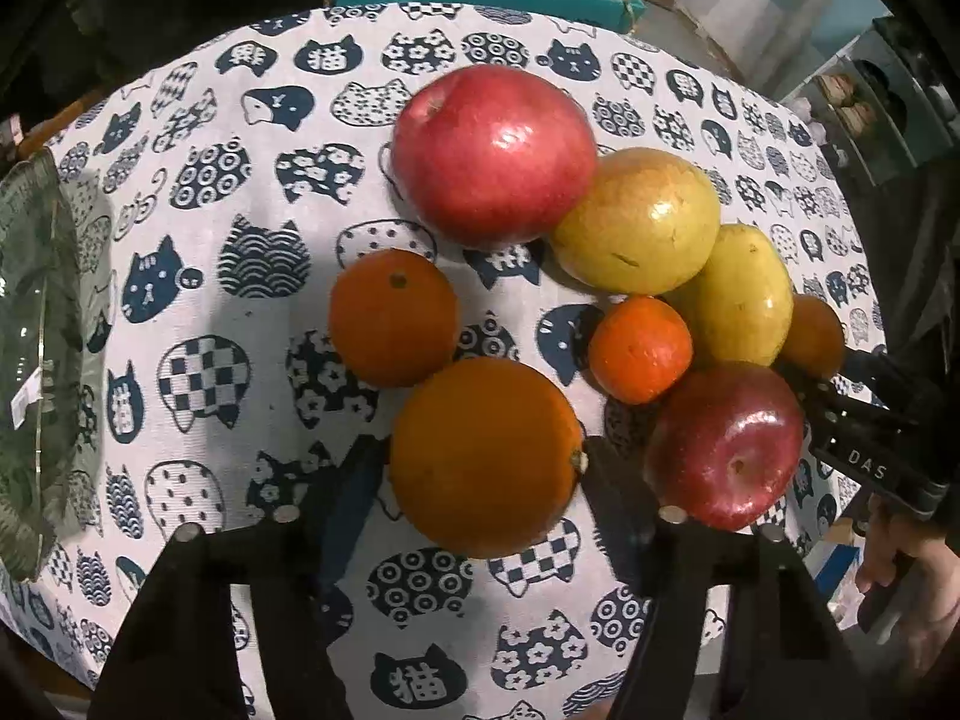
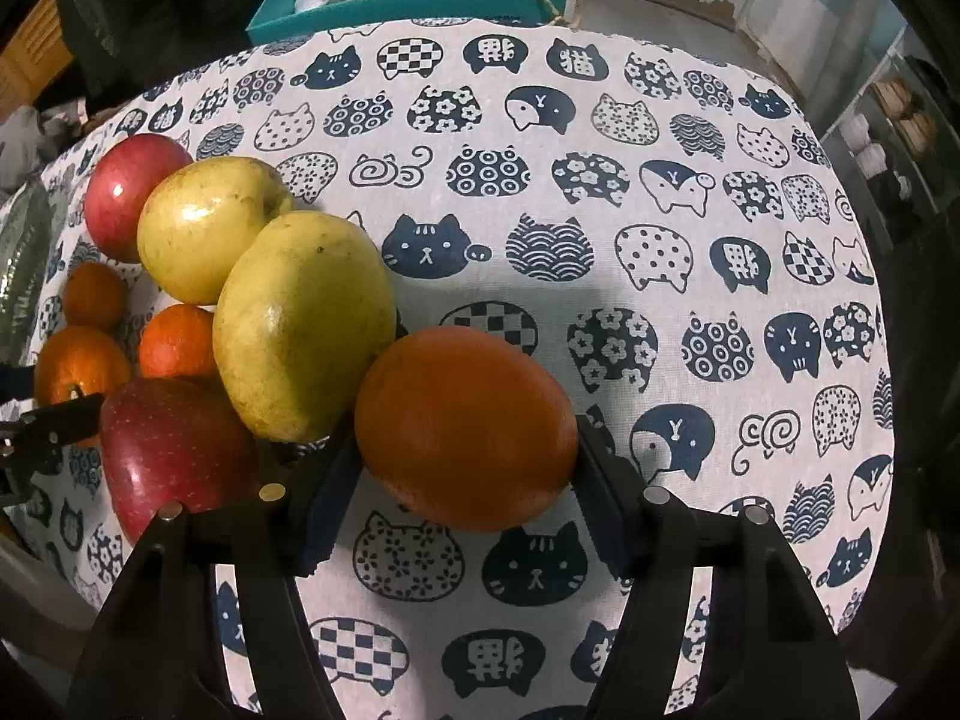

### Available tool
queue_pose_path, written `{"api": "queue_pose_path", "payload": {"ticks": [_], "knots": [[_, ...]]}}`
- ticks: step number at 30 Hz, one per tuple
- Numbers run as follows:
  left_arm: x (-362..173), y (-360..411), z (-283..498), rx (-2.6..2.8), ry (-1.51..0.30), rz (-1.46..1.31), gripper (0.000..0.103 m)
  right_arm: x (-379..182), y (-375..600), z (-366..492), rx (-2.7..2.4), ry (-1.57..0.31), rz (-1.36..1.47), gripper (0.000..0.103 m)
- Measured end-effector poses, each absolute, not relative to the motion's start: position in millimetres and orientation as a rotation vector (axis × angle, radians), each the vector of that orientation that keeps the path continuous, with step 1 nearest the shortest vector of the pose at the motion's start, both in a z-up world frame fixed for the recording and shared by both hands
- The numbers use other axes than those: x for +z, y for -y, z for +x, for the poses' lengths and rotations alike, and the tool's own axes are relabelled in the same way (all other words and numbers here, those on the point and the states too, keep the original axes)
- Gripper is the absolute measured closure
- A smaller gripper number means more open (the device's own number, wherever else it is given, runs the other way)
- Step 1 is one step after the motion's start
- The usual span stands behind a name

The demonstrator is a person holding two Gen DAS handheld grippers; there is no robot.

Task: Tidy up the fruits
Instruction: 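Grasp a round orange with the left tool while the right tool grasps an oval orange, then lift both held oranges and carry them toward the green glass bowl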

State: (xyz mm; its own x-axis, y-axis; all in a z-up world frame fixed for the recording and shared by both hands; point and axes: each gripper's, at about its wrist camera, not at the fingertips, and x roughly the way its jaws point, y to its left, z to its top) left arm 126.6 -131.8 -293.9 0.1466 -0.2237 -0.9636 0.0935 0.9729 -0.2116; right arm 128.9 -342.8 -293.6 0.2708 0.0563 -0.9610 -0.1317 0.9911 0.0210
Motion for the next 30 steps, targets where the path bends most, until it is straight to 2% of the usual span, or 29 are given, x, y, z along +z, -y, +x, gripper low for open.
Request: {"api": "queue_pose_path", "payload": {"ticks": [11,30], "knots": [[-285,130,120,-0.239,-1.36,-0.089,0.043,-274,339,110,0.076,-1.235,-0.049,0.038],[-197,105,98,-0.194,-1.098,-0.031,0.043,-191,325,92,0.082,-0.971,-0.035,0.039]]}}
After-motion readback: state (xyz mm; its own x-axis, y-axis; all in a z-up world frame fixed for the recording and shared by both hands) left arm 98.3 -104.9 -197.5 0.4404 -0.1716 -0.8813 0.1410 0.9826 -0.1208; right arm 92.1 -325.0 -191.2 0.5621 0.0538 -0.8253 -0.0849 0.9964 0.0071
